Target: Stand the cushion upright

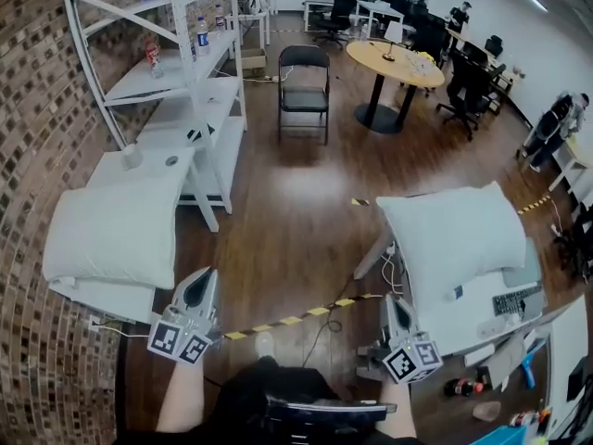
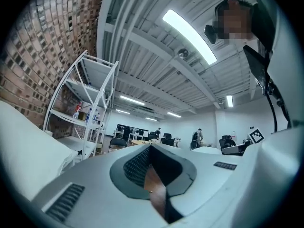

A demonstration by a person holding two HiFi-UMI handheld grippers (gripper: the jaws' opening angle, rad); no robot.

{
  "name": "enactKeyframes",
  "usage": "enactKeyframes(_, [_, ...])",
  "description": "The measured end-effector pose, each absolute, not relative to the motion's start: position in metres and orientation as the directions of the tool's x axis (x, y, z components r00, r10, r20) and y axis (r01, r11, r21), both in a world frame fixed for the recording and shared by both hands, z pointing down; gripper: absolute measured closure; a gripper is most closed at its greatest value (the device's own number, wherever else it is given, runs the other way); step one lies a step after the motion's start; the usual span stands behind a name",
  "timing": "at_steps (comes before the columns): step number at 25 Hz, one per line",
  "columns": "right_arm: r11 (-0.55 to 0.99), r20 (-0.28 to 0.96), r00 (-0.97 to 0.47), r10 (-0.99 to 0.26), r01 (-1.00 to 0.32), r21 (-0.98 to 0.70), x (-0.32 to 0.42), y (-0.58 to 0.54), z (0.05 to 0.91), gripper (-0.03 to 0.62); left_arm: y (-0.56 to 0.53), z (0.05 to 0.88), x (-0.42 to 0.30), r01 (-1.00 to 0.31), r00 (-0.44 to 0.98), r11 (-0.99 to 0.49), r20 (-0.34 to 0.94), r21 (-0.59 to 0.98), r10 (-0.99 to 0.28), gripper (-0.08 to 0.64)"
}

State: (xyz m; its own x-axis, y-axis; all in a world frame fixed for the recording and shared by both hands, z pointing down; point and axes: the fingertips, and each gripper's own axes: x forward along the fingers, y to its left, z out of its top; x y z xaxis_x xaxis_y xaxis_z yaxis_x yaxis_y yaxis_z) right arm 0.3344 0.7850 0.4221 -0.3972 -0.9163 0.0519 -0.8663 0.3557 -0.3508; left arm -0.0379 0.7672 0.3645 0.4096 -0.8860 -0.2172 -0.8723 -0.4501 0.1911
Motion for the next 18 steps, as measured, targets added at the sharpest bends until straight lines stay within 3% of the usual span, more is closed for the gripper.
enactKeyframes(8, [0.367, 0.016, -0.387, -0.922, -0.886, -0.284, 0.286, 0.703, 0.388, 0.588, 0.680, 0.359, -0.081, -0.851, 0.421, -0.482, -0.277, 0.210, -0.864, 0.560])
enactKeyframes(18, [0.379, 0.127, -0.408, -0.904, -0.902, -0.205, 0.189, 0.632, 0.394, 0.588, 0.636, 0.355, -0.172, -0.888, 0.343, -0.406, -0.279, 0.214, -0.897, 0.560])
